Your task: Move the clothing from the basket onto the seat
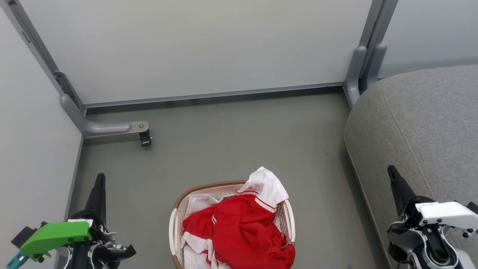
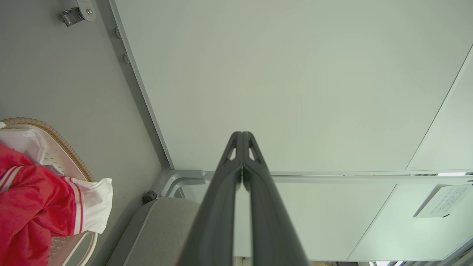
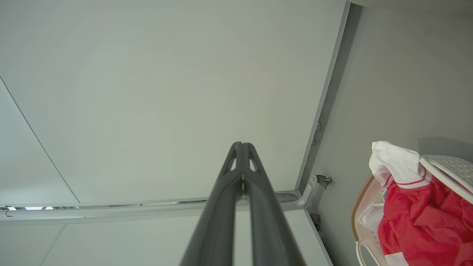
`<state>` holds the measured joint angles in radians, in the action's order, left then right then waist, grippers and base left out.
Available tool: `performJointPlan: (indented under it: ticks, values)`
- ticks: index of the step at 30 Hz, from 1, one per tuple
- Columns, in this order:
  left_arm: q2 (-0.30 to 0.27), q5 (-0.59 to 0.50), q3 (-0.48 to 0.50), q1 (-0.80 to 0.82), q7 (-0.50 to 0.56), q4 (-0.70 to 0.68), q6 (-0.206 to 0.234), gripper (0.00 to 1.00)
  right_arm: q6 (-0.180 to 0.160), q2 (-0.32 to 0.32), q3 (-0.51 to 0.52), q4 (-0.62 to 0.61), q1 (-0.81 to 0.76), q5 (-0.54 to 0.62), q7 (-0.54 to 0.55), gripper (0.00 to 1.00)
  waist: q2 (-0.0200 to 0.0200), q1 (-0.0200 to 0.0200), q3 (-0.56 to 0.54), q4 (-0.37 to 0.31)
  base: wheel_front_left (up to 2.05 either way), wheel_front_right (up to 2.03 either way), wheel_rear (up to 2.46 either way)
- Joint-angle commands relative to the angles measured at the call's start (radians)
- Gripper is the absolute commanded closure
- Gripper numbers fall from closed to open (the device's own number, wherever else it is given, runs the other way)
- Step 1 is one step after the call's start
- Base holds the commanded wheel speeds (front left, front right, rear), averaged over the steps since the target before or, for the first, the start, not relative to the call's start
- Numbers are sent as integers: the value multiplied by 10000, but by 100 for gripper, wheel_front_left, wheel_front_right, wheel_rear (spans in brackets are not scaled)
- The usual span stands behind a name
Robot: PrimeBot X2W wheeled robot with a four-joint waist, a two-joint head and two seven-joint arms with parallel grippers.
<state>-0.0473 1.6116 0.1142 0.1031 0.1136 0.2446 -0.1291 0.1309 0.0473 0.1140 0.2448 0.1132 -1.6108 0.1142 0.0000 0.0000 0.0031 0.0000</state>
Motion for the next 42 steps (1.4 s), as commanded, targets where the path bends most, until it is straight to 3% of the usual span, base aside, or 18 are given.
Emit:
performJointPlan:
  ticks: [1, 42]
  values:
    - [-59, 29, 14, 106, 36, -11, -48, 100, -4, 60, 11, -30, -116, -44, 27, 100, 0, 0, 0, 0, 0, 0, 0]
    - [-60, 29, 14, 106, 36, -11, -48, 100, -4, 61, 11, -29, -116, -44, 27, 100, 0, 0, 0, 0, 0, 0, 0]
